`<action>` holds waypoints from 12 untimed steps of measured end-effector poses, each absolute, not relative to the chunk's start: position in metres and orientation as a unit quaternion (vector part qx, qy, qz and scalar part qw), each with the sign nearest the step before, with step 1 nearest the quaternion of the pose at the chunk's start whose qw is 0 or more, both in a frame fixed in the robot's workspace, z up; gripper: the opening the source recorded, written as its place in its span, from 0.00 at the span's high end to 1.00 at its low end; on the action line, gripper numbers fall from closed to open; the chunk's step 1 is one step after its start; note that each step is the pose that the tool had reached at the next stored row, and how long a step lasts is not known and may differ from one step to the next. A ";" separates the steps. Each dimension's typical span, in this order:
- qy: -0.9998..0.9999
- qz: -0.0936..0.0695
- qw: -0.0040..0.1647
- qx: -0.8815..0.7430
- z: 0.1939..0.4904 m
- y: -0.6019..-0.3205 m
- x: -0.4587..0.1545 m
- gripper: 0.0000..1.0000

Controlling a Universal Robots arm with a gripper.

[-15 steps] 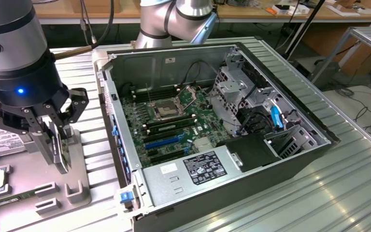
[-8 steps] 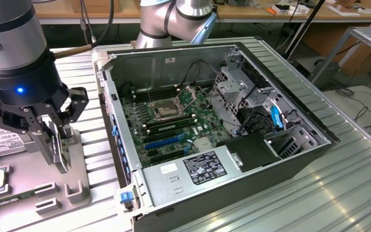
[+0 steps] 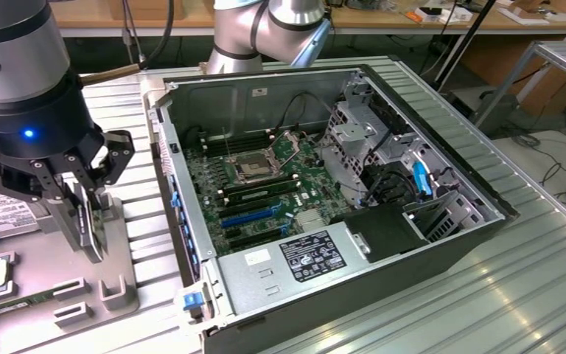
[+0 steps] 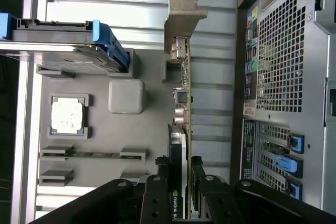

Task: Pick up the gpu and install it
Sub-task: 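Pick up the gpu and move the gpu toward the slot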

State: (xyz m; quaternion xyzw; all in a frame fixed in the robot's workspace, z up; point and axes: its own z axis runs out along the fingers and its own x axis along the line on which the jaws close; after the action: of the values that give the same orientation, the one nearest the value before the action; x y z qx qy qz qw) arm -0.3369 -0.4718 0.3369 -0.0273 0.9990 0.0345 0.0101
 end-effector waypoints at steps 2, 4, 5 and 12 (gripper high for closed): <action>0.999 0.035 0.010 -0.027 0.339 -0.472 -0.337 0.73; 0.999 0.035 0.010 -0.027 0.340 -0.472 -0.337 0.73; 0.999 0.035 0.010 -0.027 0.341 -0.472 -0.337 0.73; 0.999 0.035 0.010 -0.027 0.345 -0.472 -0.337 0.73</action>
State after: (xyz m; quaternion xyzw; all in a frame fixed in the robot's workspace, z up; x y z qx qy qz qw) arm -0.3369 -0.4718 0.3448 -0.0270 0.9990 0.0351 0.0101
